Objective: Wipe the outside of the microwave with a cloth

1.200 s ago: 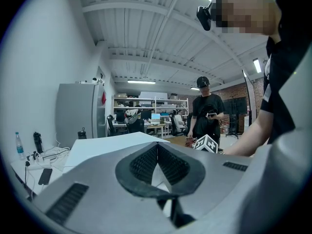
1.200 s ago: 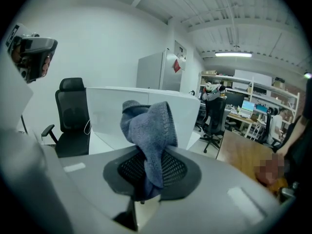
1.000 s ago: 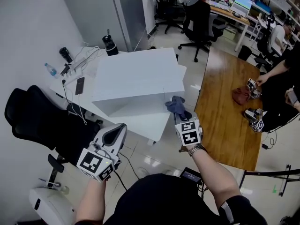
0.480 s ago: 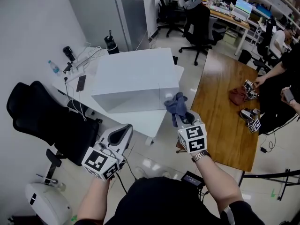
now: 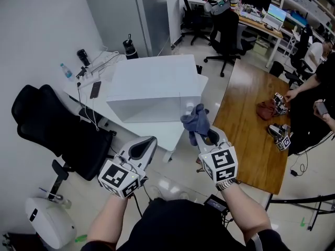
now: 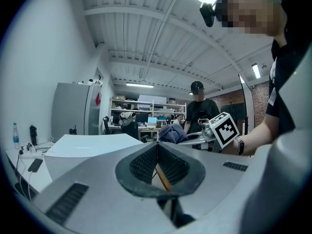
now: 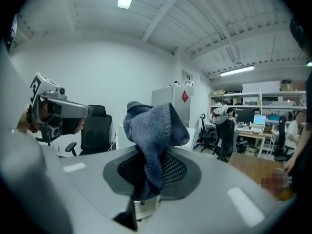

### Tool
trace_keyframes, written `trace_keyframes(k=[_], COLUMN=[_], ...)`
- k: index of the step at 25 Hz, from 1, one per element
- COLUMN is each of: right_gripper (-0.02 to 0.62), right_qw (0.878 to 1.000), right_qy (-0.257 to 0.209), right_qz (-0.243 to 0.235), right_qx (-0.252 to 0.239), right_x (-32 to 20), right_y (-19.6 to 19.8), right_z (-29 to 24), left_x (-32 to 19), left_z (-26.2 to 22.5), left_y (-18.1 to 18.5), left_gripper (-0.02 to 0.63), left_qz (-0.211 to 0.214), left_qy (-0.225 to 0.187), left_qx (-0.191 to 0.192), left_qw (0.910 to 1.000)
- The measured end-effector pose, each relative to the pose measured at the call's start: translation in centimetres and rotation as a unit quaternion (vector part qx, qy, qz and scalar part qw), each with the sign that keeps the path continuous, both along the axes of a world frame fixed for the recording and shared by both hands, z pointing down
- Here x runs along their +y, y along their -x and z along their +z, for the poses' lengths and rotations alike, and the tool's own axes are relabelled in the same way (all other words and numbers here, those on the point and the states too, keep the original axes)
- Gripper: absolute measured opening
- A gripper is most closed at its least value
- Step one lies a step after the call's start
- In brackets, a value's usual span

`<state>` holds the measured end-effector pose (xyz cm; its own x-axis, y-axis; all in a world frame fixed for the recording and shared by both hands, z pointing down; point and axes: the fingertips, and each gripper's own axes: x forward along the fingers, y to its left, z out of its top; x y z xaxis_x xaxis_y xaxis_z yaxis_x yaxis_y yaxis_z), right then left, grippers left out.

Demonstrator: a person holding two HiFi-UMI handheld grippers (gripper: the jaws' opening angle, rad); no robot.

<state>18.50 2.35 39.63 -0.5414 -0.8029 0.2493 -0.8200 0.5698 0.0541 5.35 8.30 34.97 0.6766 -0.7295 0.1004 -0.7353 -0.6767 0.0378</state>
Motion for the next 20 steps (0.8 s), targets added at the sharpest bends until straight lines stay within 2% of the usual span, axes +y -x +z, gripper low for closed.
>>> trace_keyframes(k=[20], right_gripper=[0.061], right_qw=[0.998], right_qy=[-0.032], right_qz=[-0.056], right_qx=[-0.021], right_x=[3.3], right_y=[3.2], right_z=[-4.1], left_x=[0.5], left_z=[-1.5], left_y=[0.0], left_gripper=[0.005], left_qz=[-0.014], left_qy=[-0.025], left_qx=[0.000], left_qw=[0.9996])
